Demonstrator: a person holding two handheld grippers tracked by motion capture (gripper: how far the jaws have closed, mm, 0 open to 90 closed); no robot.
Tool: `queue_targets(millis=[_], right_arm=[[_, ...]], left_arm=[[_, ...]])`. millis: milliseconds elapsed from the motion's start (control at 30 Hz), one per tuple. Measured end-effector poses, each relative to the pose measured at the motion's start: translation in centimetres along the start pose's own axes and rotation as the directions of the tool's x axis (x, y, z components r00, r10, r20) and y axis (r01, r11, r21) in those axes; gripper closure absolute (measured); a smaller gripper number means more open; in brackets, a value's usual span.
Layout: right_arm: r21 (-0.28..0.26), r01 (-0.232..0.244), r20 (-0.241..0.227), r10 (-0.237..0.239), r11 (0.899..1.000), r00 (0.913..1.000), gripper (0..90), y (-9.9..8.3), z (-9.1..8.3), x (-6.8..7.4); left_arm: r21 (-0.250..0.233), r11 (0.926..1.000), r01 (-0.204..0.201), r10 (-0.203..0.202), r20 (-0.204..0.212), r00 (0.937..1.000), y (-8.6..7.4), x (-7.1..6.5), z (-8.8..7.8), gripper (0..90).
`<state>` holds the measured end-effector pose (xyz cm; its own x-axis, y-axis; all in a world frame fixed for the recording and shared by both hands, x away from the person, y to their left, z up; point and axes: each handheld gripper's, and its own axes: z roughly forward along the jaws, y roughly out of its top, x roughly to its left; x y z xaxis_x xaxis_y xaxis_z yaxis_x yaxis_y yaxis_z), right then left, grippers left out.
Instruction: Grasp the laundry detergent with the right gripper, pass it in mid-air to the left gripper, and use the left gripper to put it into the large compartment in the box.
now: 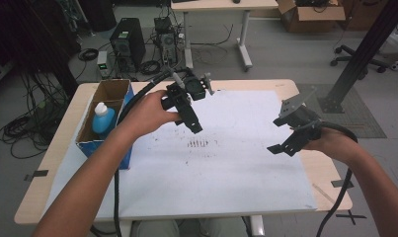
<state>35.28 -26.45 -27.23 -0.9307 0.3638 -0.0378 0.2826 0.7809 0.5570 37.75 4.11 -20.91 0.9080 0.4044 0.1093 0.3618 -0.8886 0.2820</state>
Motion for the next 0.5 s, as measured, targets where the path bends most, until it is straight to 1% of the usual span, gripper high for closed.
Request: queue_targets(millis=[67,500], right_arm=[[0.0,-0.001,0.0,0.001,1.0,1.0,4.9,0.0,0.03,0.06],[-0.001,0.001,-0.002,-0.001,1.0,1.0,4.9,-0.16,0.09,0.2]], left_arm=[[-0.002,1.0,0.006,-0.006,0.0,1.0,0.0,-0.02,-0.01,7.8],[-0.005,0.9999,0.009,-0.009,-0.002,1.0,-0.1,0.04,-0.15,7.8]])
